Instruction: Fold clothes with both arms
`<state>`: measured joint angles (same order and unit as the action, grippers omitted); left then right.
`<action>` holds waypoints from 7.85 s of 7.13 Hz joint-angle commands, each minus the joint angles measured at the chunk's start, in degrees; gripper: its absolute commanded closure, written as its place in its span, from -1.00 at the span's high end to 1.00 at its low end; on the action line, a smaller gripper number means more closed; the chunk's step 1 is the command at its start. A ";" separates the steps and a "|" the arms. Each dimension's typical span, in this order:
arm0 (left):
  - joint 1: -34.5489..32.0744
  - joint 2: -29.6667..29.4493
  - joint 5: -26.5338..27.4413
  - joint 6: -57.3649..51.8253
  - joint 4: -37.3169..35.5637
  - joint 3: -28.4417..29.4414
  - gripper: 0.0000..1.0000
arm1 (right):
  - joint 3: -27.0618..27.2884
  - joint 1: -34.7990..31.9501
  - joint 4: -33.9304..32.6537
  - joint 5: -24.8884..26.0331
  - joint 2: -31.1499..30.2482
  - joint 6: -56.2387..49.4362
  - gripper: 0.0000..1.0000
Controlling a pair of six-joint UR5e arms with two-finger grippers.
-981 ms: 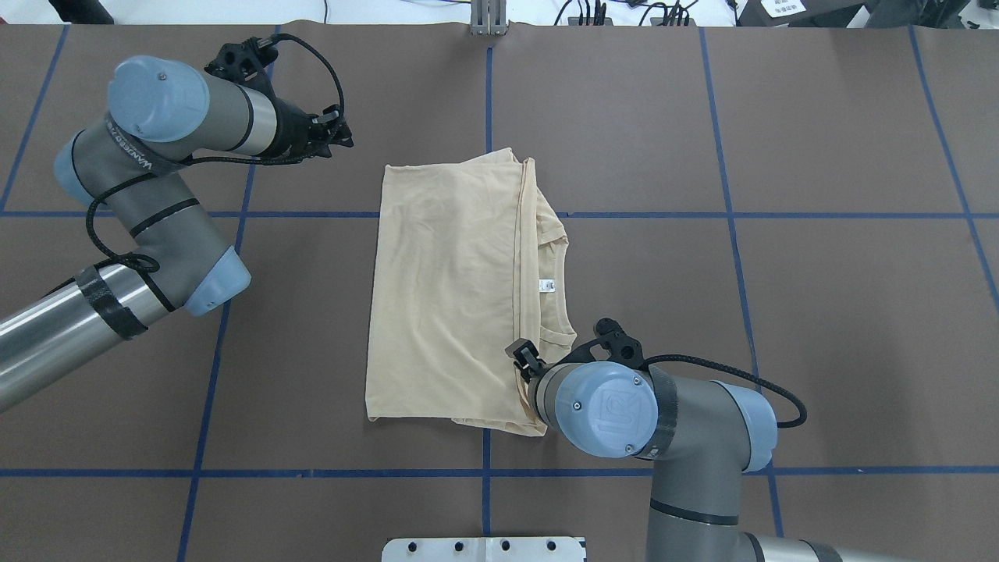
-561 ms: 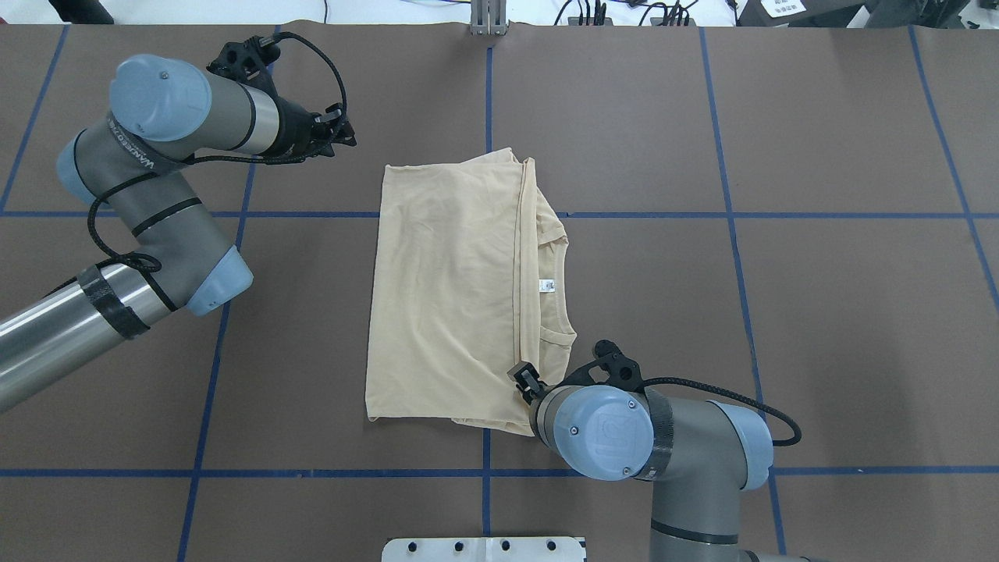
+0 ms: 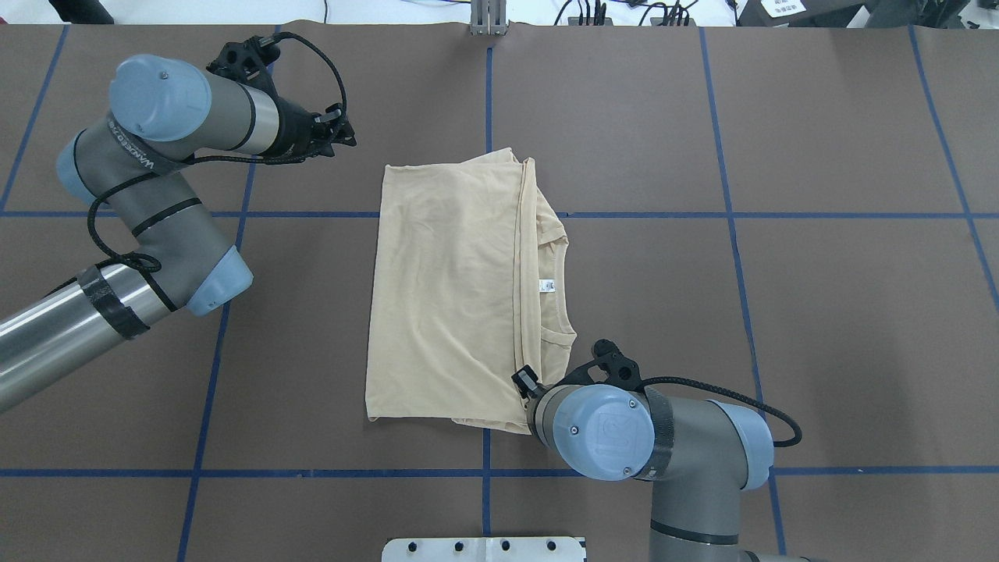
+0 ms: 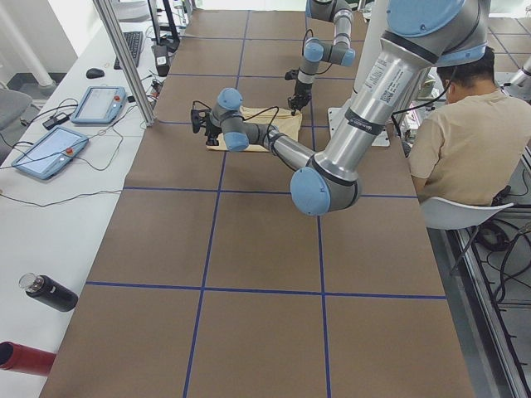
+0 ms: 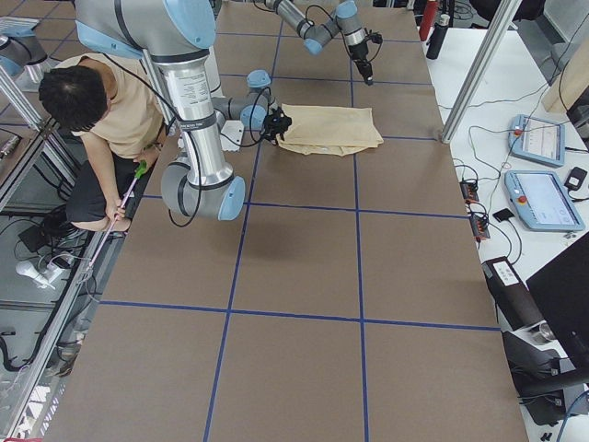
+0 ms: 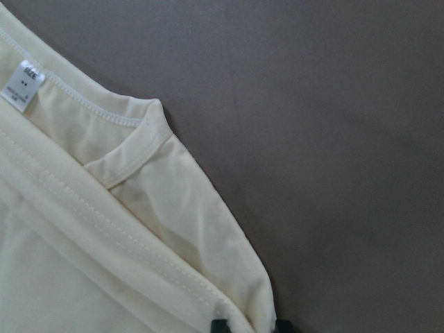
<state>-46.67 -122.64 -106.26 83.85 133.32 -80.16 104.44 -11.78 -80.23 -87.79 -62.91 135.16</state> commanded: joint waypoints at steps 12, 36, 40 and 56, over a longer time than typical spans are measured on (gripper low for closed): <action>33.92 18.67 12.13 36.30 -10.98 -28.57 -0.03 | 6.74 -0.35 -4.94 -0.19 -1.86 0.02 -1.00; 4.93 0.31 -3.43 16.97 -8.55 -9.18 -1.00 | -25.01 -27.49 -5.24 -17.13 21.68 -17.00 -1.00; 5.01 -1.55 -2.29 16.00 -0.28 0.33 -1.00 | -39.71 -28.04 2.25 -17.24 28.70 -22.04 -0.35; -7.28 15.12 -10.88 -15.34 4.66 -9.29 -0.13 | -30.98 -53.41 5.63 -35.42 6.59 -67.52 1.00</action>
<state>-52.18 -112.34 -115.10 74.10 138.06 -85.68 70.84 -61.73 -73.03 -120.86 -53.09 74.32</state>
